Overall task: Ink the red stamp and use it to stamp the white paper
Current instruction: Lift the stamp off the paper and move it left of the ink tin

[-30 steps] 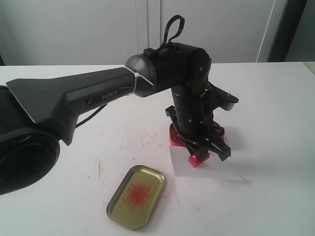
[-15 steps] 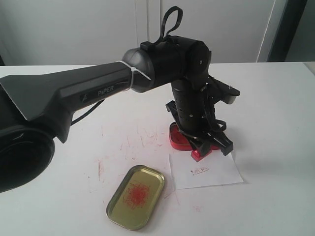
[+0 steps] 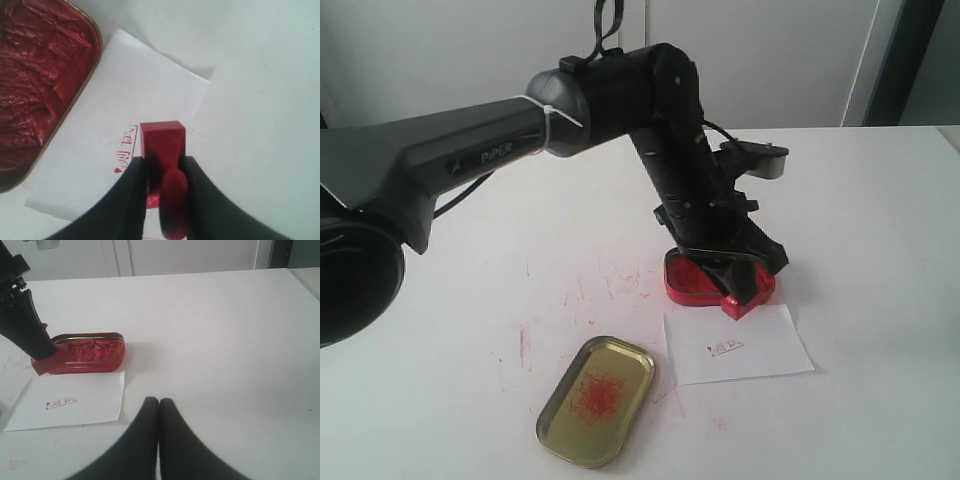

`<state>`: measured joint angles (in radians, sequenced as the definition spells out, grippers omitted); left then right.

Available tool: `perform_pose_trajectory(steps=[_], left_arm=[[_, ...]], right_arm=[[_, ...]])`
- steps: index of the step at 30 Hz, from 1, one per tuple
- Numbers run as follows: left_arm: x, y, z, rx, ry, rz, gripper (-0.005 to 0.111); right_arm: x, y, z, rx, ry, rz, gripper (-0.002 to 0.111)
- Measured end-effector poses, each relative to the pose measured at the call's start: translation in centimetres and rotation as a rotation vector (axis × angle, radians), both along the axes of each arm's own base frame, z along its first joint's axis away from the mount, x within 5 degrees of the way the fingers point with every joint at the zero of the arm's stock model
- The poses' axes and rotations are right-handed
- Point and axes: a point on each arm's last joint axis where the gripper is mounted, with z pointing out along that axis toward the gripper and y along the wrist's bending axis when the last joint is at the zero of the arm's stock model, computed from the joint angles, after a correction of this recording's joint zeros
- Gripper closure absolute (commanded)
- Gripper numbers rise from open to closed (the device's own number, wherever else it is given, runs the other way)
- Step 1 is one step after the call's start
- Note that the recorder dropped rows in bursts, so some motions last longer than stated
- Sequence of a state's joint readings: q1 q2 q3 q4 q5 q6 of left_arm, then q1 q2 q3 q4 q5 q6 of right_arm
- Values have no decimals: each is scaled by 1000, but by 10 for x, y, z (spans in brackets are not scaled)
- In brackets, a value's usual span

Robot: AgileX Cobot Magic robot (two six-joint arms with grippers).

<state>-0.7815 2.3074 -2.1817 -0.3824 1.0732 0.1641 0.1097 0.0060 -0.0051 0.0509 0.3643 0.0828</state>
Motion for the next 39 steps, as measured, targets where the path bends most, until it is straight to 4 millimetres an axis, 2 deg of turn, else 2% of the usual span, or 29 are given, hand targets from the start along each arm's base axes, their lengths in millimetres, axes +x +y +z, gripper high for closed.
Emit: perform_pose_trajectory(steps=[20,26,39], left_arm=[[52,55,16,-322,174,38,107],[64,75,1,-358,242,91,107],[71,107,-36,-342,347,163,107]], right_arm=[[0,0,0,0,0,0,108],[0,0,0,0,0,0,108],[0,0,0,0,0,0,108]])
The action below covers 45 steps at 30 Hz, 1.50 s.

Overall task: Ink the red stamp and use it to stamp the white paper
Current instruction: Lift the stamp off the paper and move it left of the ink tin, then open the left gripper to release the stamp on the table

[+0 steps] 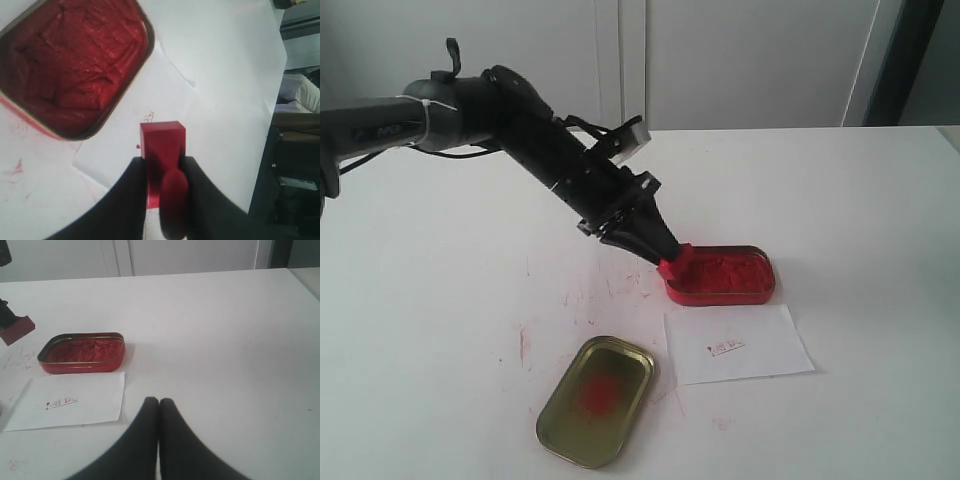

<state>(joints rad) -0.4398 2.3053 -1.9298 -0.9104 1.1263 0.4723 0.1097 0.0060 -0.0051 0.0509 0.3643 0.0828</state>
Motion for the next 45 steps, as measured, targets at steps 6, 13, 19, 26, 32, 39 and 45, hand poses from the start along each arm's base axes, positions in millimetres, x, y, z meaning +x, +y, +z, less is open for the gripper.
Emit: perform_pose_trajectory(steps=[6,13,19,26,32,39,45], left_arm=[[-3,19,-26,36,80,23,107],[-8,36,-49,90,141,46,107],[-6,39,-61,109,112,102,107],[-1,38,-61,103,81,145,107],[1,38,-62,109,74,175,79],[1,41,-64,151,70,178,54],[7,53,-62,142,86,209,48]], right_arm=[[0,0,0,0,0,0,108],[0,0,0,0,0,0,108],[0,0,0,0,0,0,108],[0,0,0,0,0,0,108],[0,0,0,1,0,0,108],[0,0,0,1,0,0,108],[0,0,0,1,0,0,108]])
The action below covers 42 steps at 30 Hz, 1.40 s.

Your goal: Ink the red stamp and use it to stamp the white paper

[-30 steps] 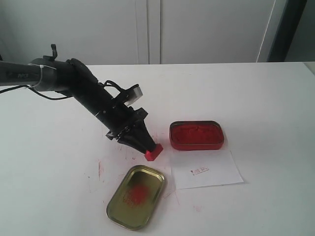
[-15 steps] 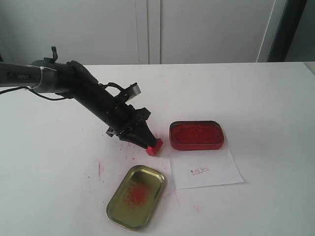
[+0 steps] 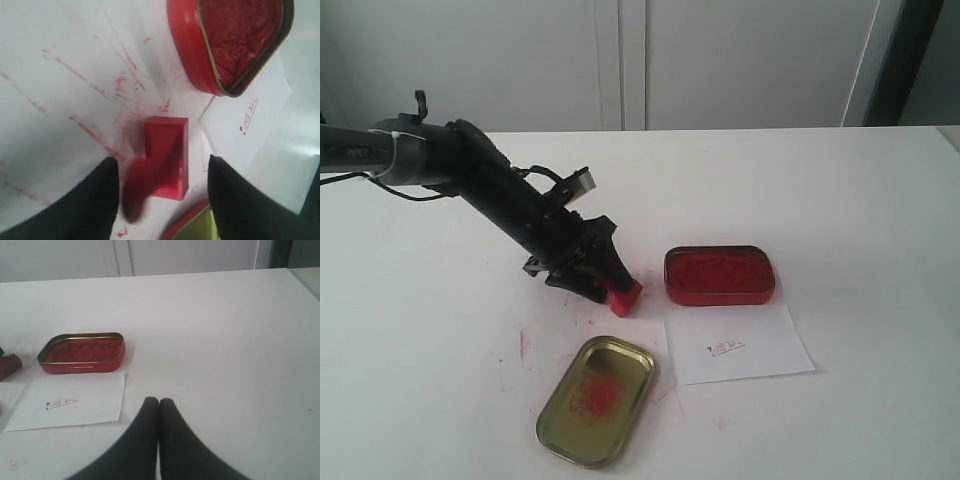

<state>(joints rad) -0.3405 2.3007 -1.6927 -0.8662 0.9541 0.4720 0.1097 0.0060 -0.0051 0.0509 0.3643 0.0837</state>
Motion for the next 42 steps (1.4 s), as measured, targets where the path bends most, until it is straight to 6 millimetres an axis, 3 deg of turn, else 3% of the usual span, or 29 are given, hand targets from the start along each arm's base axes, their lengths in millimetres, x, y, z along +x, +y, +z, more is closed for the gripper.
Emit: perform_pose_trajectory(steps=[14,16,23,31,42], left_arm=[[16,46,2,-17,47,69,50],[15,48,2,-22,60,62,58],[10,47,4,-23,135,62,106],[9,47,8,-24,147,65,107],[7,62,56,156,0,123,107]], right_arm=[[0,0,0,0,0,0,108],[0,0,0,0,0,0,108],[0,0,0,0,0,0,108],[0,0,0,0,0,0,108],[0,0,0,0,0,0,108]])
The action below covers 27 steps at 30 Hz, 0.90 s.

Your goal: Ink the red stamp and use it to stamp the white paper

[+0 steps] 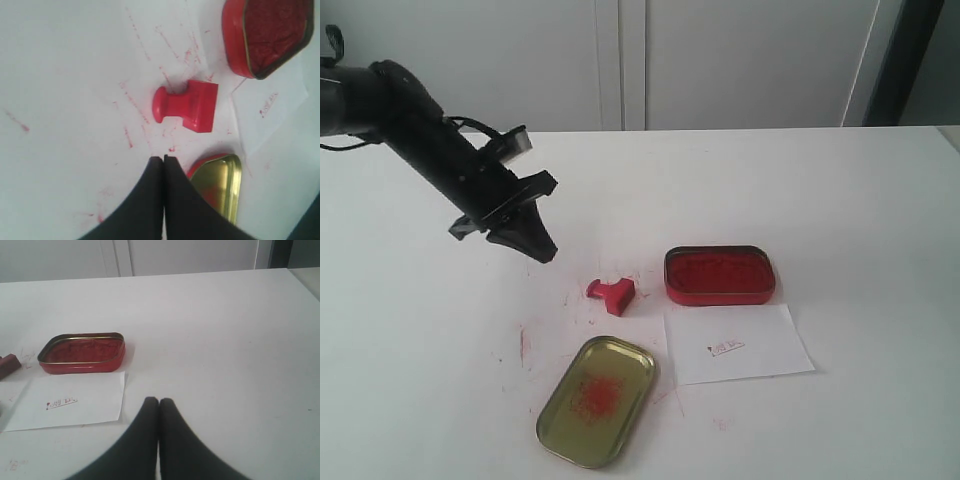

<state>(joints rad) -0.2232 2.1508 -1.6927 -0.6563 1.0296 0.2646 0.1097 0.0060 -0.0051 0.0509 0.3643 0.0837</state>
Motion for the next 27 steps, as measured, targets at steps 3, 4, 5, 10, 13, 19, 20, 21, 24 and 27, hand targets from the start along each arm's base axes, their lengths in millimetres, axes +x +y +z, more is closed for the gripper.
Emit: perform_pose_trajectory(steps=[3,4,5,10,13,19,20,21,24,27], left_arm=[[-2,7,11,86,-34,25,107],[-2,11,16,121,-49,39,107],[-2,13,18,144,-59,47,107],[-4,25,31,271,-103,96,107],[-5,32,36,353,-125,116,107],[-13,42,37,434,-140,141,107],[-16,44,36,445,-142,142,107],[-19,45,34,454,-144,141,107],[-28,51,29,486,-145,136,107],[-36,58,25,494,-129,147,107]], right_arm=[[0,0,0,0,0,0,108],[0,0,0,0,0,0,108],[0,0,0,0,0,0,108],[0,0,0,0,0,0,108],[0,0,0,0,0,0,108],[0,0,0,0,0,0,108],[0,0,0,0,0,0,108],[0,0,0,0,0,0,108],[0,0,0,0,0,0,108],[0,0,0,0,0,0,108]])
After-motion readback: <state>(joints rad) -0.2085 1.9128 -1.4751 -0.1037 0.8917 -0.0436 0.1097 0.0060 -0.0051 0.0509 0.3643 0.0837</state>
